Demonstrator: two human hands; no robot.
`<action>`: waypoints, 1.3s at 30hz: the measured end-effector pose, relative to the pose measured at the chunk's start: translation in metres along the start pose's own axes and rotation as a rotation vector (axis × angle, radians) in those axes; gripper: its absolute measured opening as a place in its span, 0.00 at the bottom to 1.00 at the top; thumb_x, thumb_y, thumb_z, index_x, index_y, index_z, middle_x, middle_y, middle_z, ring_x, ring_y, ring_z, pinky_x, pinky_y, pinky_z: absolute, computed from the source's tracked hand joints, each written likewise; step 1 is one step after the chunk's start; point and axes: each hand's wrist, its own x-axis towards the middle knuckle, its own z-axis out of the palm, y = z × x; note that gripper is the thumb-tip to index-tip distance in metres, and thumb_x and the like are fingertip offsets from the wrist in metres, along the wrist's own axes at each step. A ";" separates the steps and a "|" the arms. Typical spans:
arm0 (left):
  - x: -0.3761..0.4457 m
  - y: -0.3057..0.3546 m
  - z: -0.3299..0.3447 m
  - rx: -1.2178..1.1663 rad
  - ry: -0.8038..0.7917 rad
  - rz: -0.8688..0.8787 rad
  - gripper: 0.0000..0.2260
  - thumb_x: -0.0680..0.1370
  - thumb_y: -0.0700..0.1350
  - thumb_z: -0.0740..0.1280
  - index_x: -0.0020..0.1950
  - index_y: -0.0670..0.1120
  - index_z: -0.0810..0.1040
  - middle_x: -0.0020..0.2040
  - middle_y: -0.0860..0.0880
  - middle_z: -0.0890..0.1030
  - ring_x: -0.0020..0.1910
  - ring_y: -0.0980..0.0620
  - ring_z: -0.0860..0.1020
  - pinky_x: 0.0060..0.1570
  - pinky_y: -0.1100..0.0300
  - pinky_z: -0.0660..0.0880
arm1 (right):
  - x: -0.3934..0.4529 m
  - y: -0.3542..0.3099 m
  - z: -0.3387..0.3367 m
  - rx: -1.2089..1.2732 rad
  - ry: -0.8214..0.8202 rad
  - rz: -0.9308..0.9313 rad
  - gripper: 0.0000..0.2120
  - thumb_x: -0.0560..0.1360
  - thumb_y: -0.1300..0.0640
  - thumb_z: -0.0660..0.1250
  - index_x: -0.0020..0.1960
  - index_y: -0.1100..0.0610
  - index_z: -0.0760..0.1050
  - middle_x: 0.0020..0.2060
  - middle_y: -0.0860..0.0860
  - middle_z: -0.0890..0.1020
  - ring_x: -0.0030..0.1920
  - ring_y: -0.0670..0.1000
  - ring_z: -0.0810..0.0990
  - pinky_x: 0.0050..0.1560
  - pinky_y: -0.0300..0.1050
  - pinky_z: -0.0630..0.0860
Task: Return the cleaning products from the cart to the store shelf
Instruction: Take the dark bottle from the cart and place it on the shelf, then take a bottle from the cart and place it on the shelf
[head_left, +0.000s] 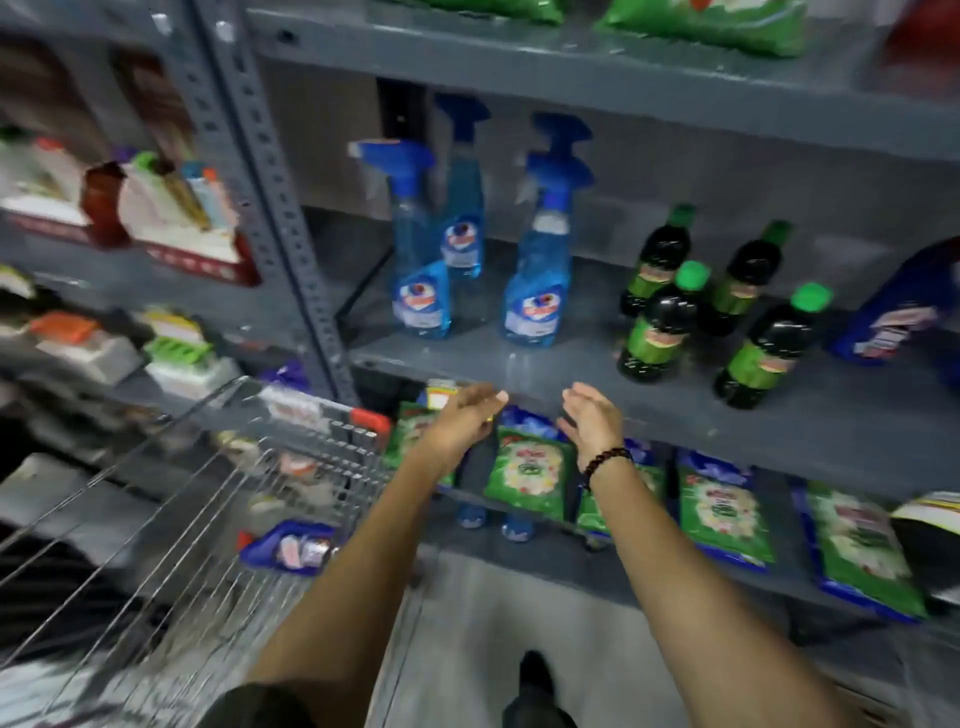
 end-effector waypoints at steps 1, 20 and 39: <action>-0.009 -0.005 -0.022 -0.032 0.062 0.011 0.05 0.77 0.40 0.62 0.45 0.49 0.74 0.41 0.51 0.74 0.40 0.56 0.71 0.42 0.63 0.67 | -0.012 0.010 0.022 -0.029 -0.075 0.001 0.17 0.75 0.65 0.62 0.64 0.65 0.69 0.54 0.59 0.76 0.57 0.54 0.74 0.59 0.52 0.74; -0.014 -0.212 -0.300 -0.779 1.011 -0.384 0.05 0.78 0.45 0.58 0.43 0.48 0.71 0.43 0.49 0.71 0.40 0.53 0.69 0.41 0.59 0.67 | 0.042 0.272 0.328 -1.312 -0.922 0.183 0.10 0.76 0.65 0.59 0.51 0.70 0.75 0.49 0.67 0.79 0.51 0.61 0.78 0.46 0.50 0.73; 0.074 -0.300 -0.305 -0.833 1.205 -0.455 0.13 0.80 0.44 0.54 0.50 0.38 0.76 0.38 0.42 0.78 0.37 0.46 0.76 0.44 0.50 0.77 | 0.082 0.390 0.338 -1.616 -1.051 0.133 0.17 0.77 0.50 0.56 0.57 0.60 0.72 0.55 0.61 0.79 0.52 0.60 0.79 0.57 0.55 0.76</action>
